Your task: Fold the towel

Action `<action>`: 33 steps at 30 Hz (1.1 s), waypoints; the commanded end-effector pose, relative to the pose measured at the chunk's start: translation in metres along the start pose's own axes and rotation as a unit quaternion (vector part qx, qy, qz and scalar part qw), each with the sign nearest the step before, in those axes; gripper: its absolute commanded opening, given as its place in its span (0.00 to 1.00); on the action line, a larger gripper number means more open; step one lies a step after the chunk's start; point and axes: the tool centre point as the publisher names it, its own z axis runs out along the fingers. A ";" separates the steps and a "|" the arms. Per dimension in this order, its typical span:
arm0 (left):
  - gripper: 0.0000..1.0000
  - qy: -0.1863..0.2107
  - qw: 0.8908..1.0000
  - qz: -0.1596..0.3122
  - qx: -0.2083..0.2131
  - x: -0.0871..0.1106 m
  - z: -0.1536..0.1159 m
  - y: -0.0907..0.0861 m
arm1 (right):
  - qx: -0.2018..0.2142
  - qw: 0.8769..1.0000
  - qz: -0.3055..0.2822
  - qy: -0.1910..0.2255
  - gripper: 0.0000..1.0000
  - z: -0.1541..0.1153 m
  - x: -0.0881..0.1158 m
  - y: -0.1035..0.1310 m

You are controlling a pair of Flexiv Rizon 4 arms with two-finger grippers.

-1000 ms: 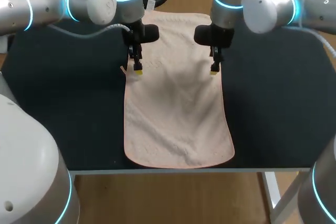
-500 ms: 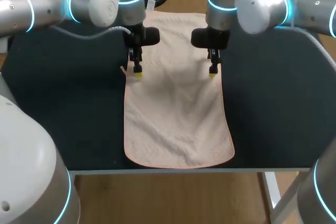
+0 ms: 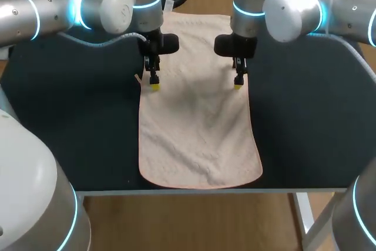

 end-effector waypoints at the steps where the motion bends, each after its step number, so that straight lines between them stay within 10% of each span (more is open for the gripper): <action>1: 1.00 0.009 1.000 -0.001 -0.002 -0.007 0.010 -0.001 | 0.000 1.000 0.000 0.000 1.00 0.002 -0.001 -0.001; 4: 1.00 0.008 1.000 0.001 -0.001 -0.007 0.010 -0.001 | 0.000 1.000 -0.002 -0.001 1.00 0.003 -0.001 -0.001; 5: 0.84 0.008 1.000 0.000 -0.001 -0.007 0.010 -0.001 | 0.000 1.000 -0.003 -0.002 0.76 0.003 -0.001 -0.001; 7: 0.02 0.008 1.000 -0.002 0.000 -0.007 0.010 0.001 | 0.000 1.000 -0.003 -0.003 0.00 0.003 0.000 -0.001; 33: 0.00 -0.008 1.000 0.016 0.016 0.002 -0.004 -0.001 | -0.021 1.000 0.016 -0.009 0.00 -0.010 0.008 -0.008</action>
